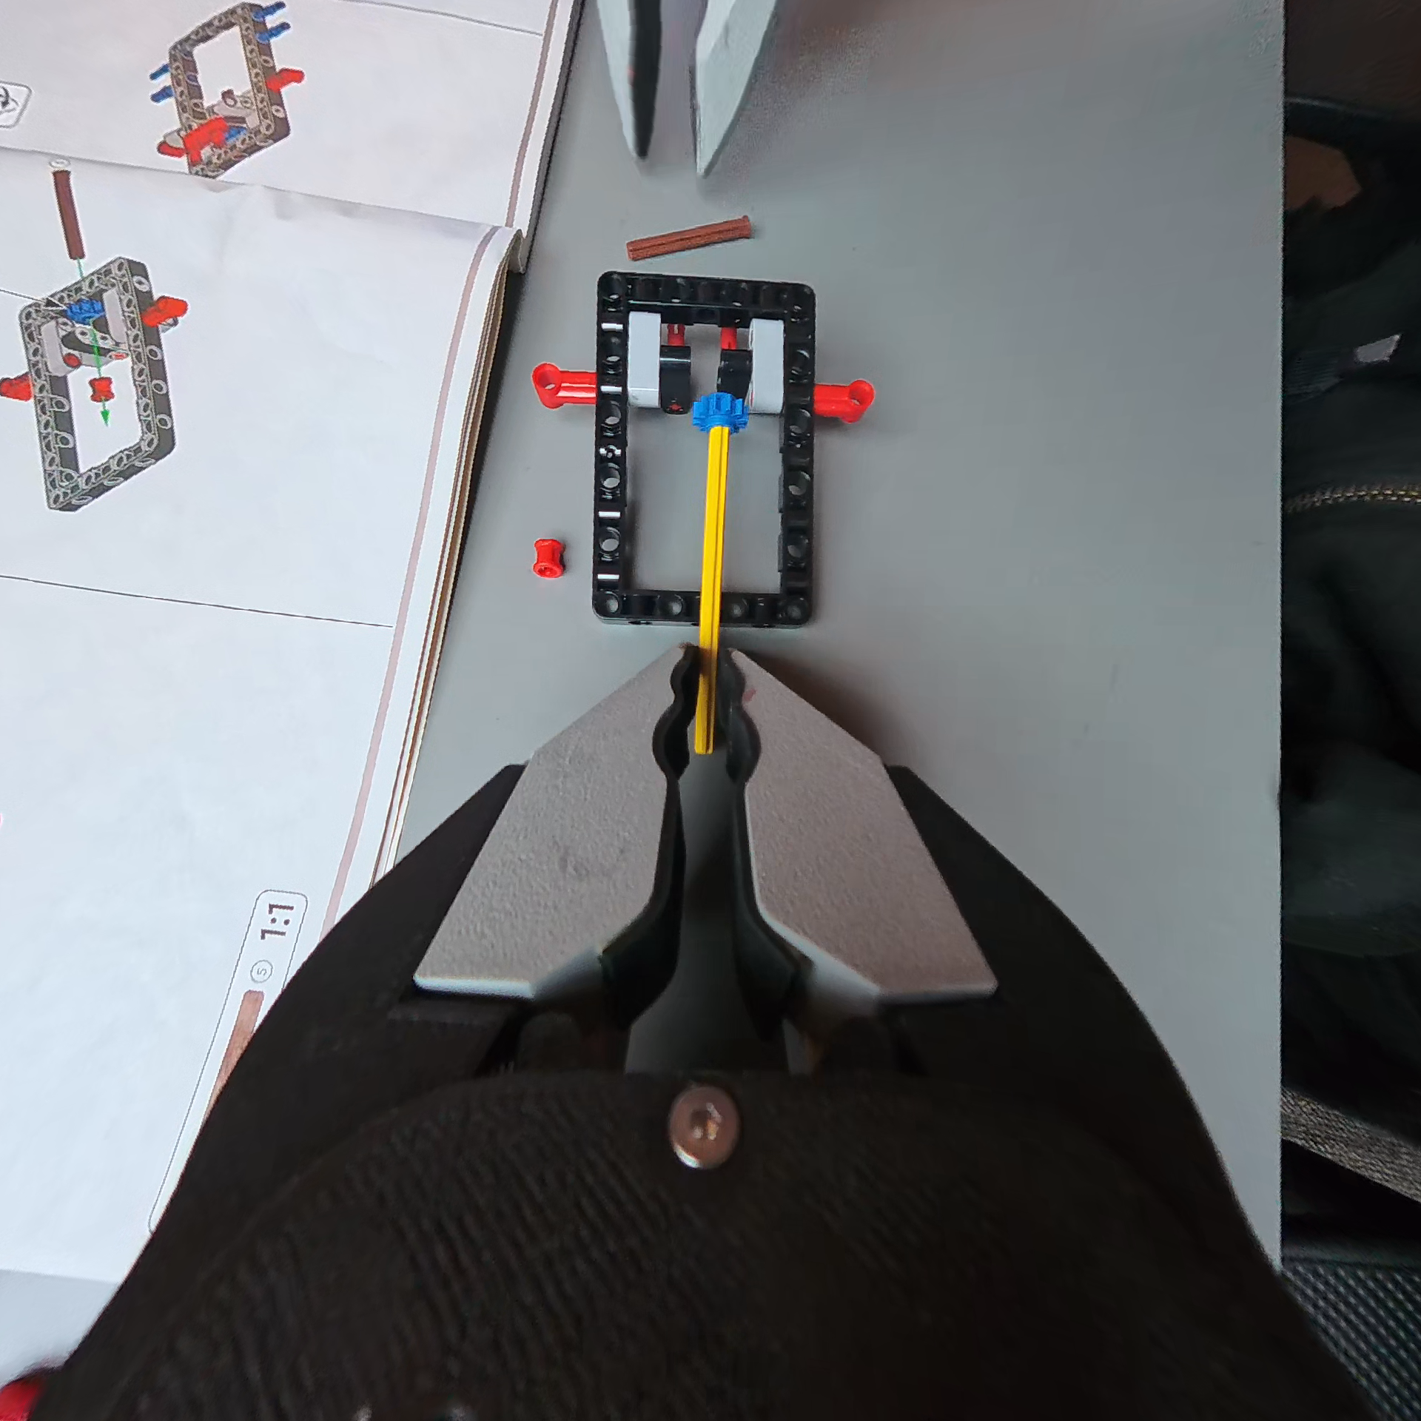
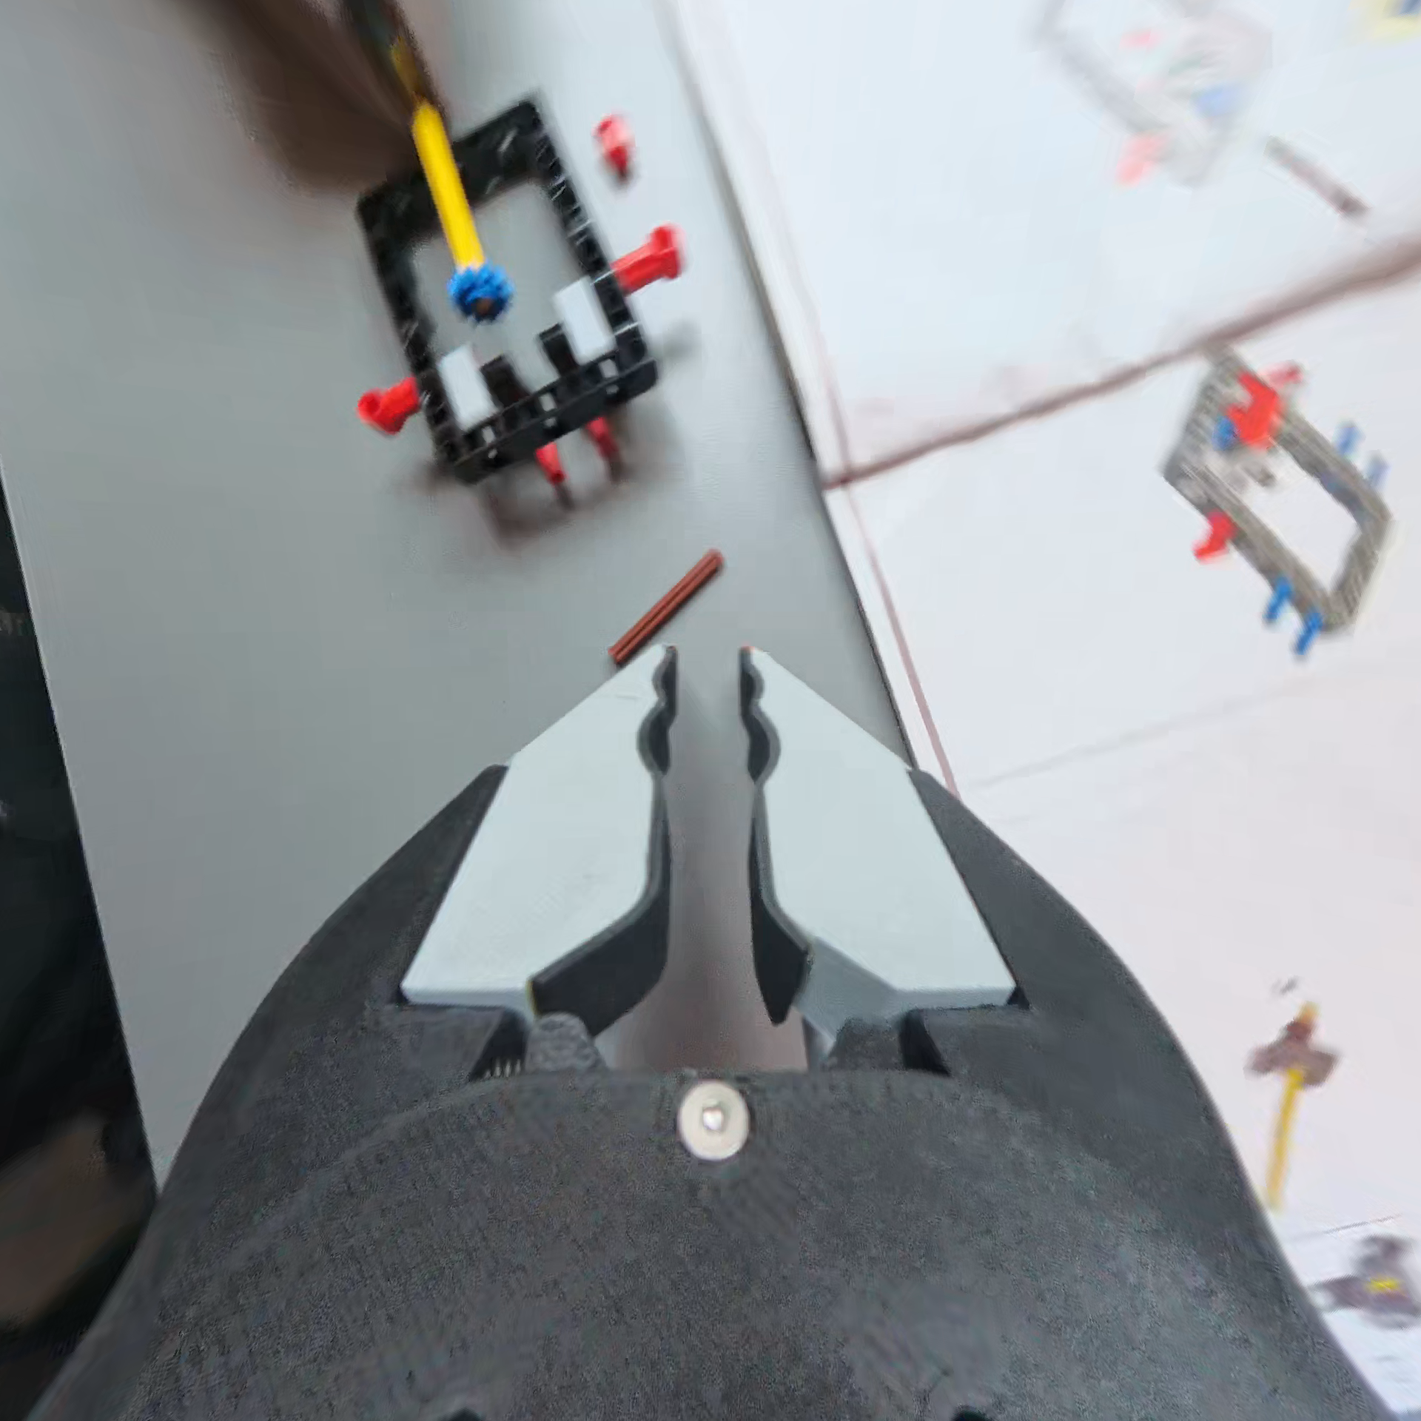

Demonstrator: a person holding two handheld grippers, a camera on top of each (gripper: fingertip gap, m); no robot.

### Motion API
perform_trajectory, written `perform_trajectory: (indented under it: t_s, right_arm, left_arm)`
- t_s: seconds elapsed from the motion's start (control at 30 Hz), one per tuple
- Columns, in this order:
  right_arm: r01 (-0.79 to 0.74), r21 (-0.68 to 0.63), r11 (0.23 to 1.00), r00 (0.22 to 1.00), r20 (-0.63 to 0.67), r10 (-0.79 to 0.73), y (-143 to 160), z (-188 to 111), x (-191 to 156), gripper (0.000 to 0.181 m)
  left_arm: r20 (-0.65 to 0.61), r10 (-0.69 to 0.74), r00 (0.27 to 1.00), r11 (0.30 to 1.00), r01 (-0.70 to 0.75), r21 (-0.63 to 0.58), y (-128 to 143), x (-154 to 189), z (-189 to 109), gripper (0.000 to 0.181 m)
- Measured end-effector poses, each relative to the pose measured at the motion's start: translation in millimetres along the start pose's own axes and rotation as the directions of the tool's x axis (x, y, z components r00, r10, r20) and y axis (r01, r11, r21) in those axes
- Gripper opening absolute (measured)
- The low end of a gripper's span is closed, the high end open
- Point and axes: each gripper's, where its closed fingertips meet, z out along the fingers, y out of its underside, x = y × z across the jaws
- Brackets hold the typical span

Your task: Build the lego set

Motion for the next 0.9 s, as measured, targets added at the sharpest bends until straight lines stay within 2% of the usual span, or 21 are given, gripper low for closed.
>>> perform_trajectory:
  t_s: [0.07, 0.13, 0.17, 0.27, 0.5, 0.73, 0.83, 0.9]
  right_arm:
    - [-0.155, 0.131, 0.979, 0.987, -0.014, 0.158, -1, -6, 1, 0.027]
    - [-0.232, 0.238, 0.943, 0.972, 0.035, 0.230, -11, -9, -12, 0.047]
    - [-0.233, 0.244, 0.941, 0.971, 0.012, 0.238, -11, -8, -15, 0.045]
    - [-0.145, 0.145, 0.979, 0.946, -0.269, 0.180, 8, -1, 1, 0.046]
    - [-0.119, 0.215, 0.969, 0.932, -0.313, 0.184, 10, 2, 9, 0.006]
    - [-0.076, 0.249, 0.966, 0.936, -0.316, 0.155, 15, -1, 7, 0.013]
    - [-0.102, 0.285, 0.953, 0.941, -0.282, 0.185, 16, -2, 7, 0.012]
    - [-0.083, 0.288, 0.954, 0.936, -0.306, 0.174, 18, -3, 9, 0.005]
  left_arm:
    - [0.000, -0.005, 1.000, 1.000, 0.005, 0.000, 0, 0, 0, 0.003]
    - [0.002, -0.009, 1.000, 1.000, 0.009, 0.007, -1, -1, -1, 0.003]
    - [0.002, -0.003, 1.000, 1.000, 0.003, 0.014, -2, 0, -1, 0.003]
    - [0.019, -0.004, 1.000, 0.999, 0.003, 0.036, -4, -2, -4, 0.002]
    - [0.020, -0.023, 1.000, 0.998, 0.022, 0.059, -11, -3, -2, 0.003]
    - [0.009, -0.018, 1.000, 0.998, 0.018, 0.059, -11, -1, -1, 0.003]
    - [0.009, -0.015, 1.000, 0.998, 0.015, 0.062, -11, -1, -2, 0.003]
    - [0.010, -0.019, 1.000, 0.998, 0.018, 0.065, -11, -2, -2, 0.003]
